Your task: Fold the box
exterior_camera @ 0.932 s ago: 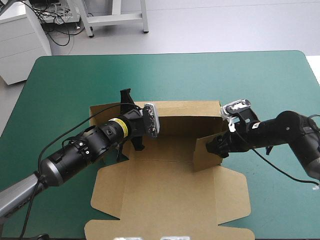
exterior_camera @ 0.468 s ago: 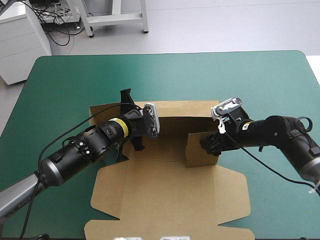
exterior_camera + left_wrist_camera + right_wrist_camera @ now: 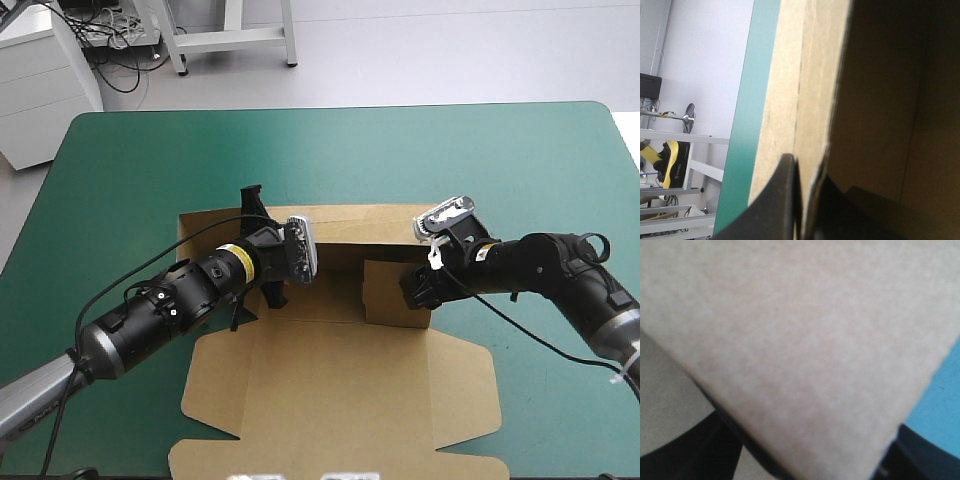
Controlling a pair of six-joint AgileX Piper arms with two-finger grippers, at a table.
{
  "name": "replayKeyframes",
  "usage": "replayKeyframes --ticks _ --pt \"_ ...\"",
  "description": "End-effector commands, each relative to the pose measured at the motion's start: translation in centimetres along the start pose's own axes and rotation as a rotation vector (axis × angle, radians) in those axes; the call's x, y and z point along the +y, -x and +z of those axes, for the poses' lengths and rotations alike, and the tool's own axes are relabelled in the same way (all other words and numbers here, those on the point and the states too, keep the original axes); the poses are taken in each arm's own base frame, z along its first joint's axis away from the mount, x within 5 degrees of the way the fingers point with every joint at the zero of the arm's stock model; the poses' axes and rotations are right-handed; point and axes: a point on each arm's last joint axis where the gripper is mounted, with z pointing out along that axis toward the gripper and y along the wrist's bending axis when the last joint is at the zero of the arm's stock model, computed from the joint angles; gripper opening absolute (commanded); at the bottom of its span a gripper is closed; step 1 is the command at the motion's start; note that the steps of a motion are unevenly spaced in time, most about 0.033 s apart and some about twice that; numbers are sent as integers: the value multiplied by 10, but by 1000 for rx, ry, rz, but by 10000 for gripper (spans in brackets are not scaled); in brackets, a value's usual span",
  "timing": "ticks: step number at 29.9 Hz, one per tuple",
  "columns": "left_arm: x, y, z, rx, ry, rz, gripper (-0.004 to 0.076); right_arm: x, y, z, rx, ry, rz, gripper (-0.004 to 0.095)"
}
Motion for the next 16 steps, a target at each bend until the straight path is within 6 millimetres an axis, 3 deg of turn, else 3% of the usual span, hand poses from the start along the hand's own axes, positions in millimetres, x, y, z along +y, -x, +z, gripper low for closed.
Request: replayKeyframes --ticks 1,8,10,16 --pt "-27 -19 5 178 -183 -110 -32 -1 15 -12 -123 -38 -10 439" --pt "-28 -20 5 191 -192 -111 -32 0 15 -12 -120 -37 -11 36" --pt "-28 -21 5 200 -199 -113 -32 1 15 -13 -115 -26 -7 -21" --pt "-30 -19 3 194 -220 -162 -32 2 16 -13 -117 -11 6 -22"
